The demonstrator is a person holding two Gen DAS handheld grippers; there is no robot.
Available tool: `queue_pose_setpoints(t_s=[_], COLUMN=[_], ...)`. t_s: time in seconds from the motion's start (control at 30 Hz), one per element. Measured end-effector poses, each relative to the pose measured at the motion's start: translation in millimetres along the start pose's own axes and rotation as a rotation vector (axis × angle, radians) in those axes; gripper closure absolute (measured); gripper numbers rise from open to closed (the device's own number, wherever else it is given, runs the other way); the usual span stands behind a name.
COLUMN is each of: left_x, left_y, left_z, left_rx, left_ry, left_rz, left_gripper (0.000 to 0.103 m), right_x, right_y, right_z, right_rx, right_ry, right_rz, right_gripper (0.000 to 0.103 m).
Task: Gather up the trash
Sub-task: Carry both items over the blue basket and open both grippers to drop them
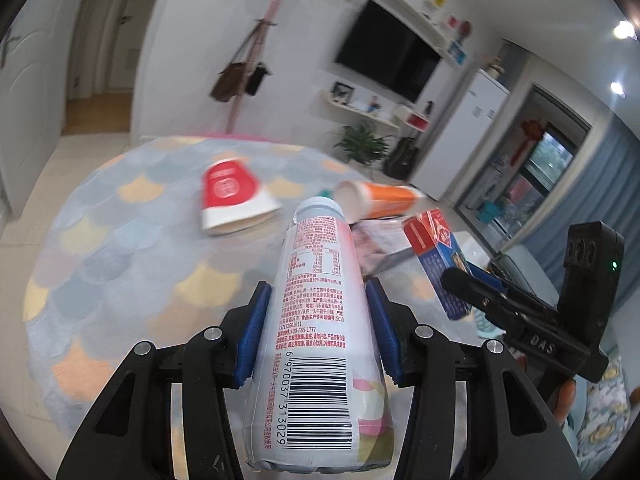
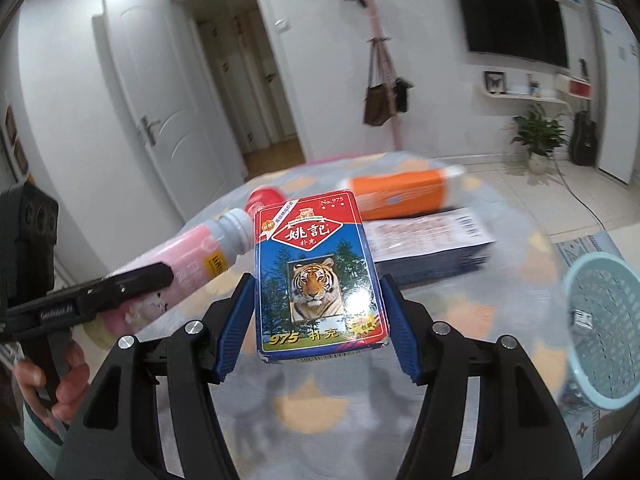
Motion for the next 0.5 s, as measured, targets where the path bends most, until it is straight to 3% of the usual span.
queue_pose_setpoints(t_s=[0.2, 0.5], left_x=[56.9, 155.4], left_y=[-1.5, 8.4], left_z=[21.2, 83.5], left_rx=[-0.008, -0.103], left_ry=[0.068, 0.167], left_rz=[0.091, 0.232], left_gripper=[0.056, 0.056], right_x=[54.2, 142.0], right_y=[-0.1, 15.1], right_z=[-48.8, -99.2], right_rx=[0.065, 0.118], right_ry=[0.091, 0.219], right_rz=[0.069, 0.210], right_gripper=[0.044, 0.044])
Point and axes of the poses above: each gripper's, at about its wrist camera, not at the fingertips, and z roughly the way its jaws point, x to its right, y to its underside, the point moved 2 cm from there along z, roughly the way its jaws point, and after that the axes turned 6 degrees about -z, right-handed, at the moved point
